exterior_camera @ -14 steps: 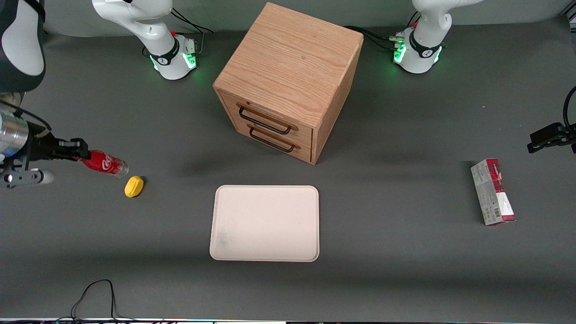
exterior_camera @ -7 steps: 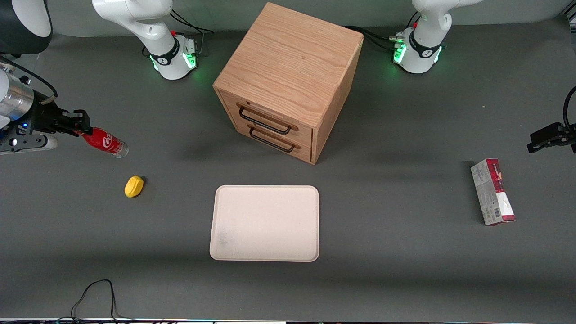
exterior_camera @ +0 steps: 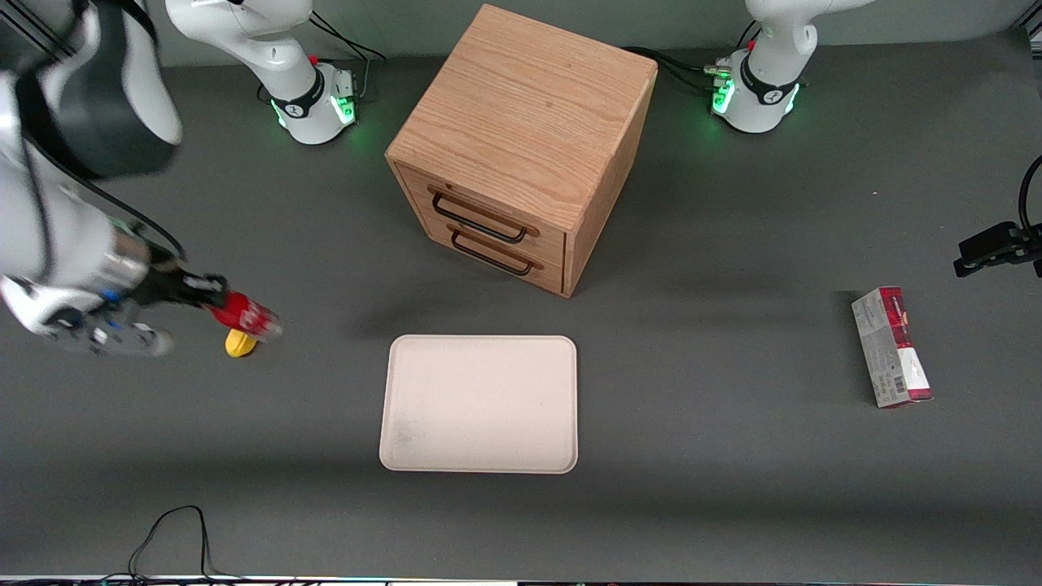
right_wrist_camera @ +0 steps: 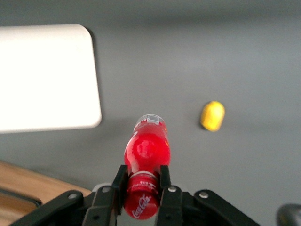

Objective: Place coke bottle on tray
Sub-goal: 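Carry the held bottle over to the white tray's corner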

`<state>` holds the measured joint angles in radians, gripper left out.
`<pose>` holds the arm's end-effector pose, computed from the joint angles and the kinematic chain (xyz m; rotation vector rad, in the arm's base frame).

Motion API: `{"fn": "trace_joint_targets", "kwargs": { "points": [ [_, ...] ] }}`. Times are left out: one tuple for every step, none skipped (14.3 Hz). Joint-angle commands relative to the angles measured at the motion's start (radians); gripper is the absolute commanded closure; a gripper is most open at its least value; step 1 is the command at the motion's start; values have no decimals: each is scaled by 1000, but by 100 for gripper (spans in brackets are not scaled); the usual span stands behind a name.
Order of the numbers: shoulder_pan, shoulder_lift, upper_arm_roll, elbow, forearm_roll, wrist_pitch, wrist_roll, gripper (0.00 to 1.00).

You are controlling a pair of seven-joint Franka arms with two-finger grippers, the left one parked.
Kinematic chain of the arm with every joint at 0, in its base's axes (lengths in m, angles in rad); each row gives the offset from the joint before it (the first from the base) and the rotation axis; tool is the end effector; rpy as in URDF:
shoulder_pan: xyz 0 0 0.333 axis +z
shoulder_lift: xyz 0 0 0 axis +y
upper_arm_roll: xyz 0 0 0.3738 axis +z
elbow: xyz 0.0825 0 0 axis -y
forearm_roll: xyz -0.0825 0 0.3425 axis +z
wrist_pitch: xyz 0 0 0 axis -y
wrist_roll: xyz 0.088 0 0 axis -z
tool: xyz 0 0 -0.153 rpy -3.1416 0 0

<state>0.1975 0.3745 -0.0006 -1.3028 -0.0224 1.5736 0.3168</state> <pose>0.6229 0.1209 0.5351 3.0845 -0.1832 -0.1462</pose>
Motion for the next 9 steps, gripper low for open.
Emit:
{"fn": "trace_joint_targets", "kwargs": {
  "points": [
    [59, 285, -3, 359, 9, -38, 149, 100],
    [62, 334, 20, 402, 9, -23, 191, 100],
    [62, 363, 42, 415, 9, 14, 224, 100],
    [63, 379, 47, 415, 9, 64, 254, 100],
    [71, 402, 47, 415, 9, 101, 278, 100],
    [76, 418, 48, 415, 9, 133, 291, 100],
    [80, 435, 48, 415, 9, 167, 304, 100],
    [83, 449, 48, 415, 7, 193, 318, 100],
    [88, 463, 47, 415, 7, 215, 326, 100]
  ]
}}
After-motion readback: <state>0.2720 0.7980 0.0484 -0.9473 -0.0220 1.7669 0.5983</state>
